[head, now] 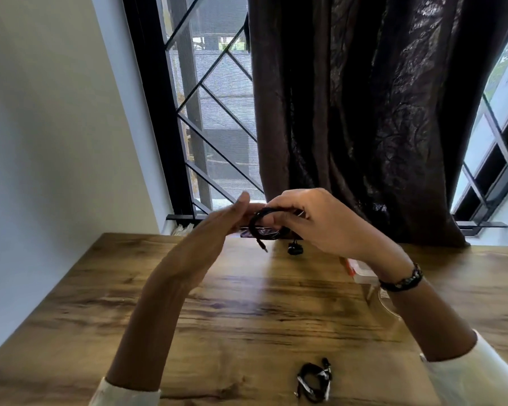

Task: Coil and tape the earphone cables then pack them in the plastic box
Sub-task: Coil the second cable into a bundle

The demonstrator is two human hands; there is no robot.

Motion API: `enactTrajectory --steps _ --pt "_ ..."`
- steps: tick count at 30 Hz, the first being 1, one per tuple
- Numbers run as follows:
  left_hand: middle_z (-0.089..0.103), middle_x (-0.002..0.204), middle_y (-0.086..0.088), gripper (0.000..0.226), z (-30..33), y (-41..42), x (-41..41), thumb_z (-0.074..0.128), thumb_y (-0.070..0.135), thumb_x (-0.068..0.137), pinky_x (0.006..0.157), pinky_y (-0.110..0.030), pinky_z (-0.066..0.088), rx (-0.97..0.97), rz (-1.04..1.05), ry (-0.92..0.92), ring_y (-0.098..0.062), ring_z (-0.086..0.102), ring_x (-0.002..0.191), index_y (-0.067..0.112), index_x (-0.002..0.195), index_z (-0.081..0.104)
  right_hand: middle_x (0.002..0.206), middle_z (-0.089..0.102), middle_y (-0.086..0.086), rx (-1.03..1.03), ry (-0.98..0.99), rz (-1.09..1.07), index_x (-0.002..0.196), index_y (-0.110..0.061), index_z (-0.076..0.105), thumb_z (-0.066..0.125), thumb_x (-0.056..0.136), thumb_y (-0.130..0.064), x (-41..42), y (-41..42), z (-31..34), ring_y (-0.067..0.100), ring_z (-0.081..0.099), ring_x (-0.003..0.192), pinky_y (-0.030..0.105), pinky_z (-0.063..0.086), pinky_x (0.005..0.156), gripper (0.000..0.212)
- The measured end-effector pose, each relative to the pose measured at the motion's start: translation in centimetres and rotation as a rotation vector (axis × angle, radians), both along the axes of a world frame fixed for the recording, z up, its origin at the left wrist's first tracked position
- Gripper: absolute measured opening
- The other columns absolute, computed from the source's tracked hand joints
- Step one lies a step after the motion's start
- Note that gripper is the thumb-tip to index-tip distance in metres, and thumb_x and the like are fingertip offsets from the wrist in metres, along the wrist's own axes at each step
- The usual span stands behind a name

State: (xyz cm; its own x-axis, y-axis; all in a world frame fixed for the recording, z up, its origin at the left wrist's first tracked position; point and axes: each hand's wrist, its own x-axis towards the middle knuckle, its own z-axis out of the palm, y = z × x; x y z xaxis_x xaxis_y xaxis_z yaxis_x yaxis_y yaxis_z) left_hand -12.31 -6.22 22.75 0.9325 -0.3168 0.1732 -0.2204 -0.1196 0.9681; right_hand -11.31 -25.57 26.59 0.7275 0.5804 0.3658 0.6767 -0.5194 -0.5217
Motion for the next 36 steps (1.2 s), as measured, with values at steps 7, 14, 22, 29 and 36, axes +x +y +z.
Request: enactTrajectory --steps 7,14,22,29,36 --pt "0.072 0.086 -0.015 0.03 2.6 0.1 0.0 0.056 0.021 0.091 0.085 -0.037 0.046 0.214 -0.085 -0.148 -0.017 0.062 0.082 -0.002 0.103 0.071 0.087 0.062 -0.002 -0.184 -0.103 -0.013 0.094 -0.016 0.071 0.054 0.096 -0.017 0.0 0.7 0.4 0.014 0.059 0.081 0.037 0.048 0.077 0.018" --pt "0.065 0.074 -0.012 0.031 3.0 -0.5 0.0 0.058 0.019 0.091 0.082 -0.036 0.04 0.245 -0.104 -0.164 -0.021 0.053 0.079 -0.009 0.095 0.07 0.089 0.062 -0.002 -0.247 -0.126 -0.06 0.099 -0.014 0.071 0.052 0.097 -0.019 -0.2 0.2 0.6 0.015 0.059 0.084 0.038 0.047 0.078 0.019" --pt "0.065 0.065 0.007 0.021 2.4 -1.1 0.4 0.057 0.006 0.093 0.077 -0.015 0.048 0.255 -0.053 -0.166 -0.002 0.058 0.071 -0.009 0.091 0.071 0.09 0.067 0.003 -0.204 -0.101 -0.069 0.098 -0.011 0.071 0.056 0.094 -0.017 0.0 -0.3 0.2 0.018 0.06 0.086 0.042 0.047 0.08 0.016" --pt "0.067 0.091 -0.034 0.026 2.5 -1.3 0.0 0.06 0.0 0.089 0.088 -0.042 0.049 0.166 0.046 -0.174 -0.016 0.06 0.081 0.002 0.114 0.067 0.077 0.075 0.0 0.07 0.207 -0.088 0.091 -0.021 0.075 0.075 0.081 -0.031 0.1 -1.3 -0.6 0.006 0.07 0.071 0.018 0.05 0.069 0.014" --pt "0.073 0.074 0.002 0.021 2.5 -0.8 0.0 0.063 0.0 0.086 0.09 -0.036 0.052 0.223 0.05 -0.2 -0.012 0.064 0.081 0.003 0.105 0.072 0.081 0.076 0.006 0.039 0.336 -0.007 0.091 -0.007 0.076 0.068 0.088 -0.019 0.3 -3.8 0.2 0.024 0.072 0.08 0.039 0.057 0.081 0.014"
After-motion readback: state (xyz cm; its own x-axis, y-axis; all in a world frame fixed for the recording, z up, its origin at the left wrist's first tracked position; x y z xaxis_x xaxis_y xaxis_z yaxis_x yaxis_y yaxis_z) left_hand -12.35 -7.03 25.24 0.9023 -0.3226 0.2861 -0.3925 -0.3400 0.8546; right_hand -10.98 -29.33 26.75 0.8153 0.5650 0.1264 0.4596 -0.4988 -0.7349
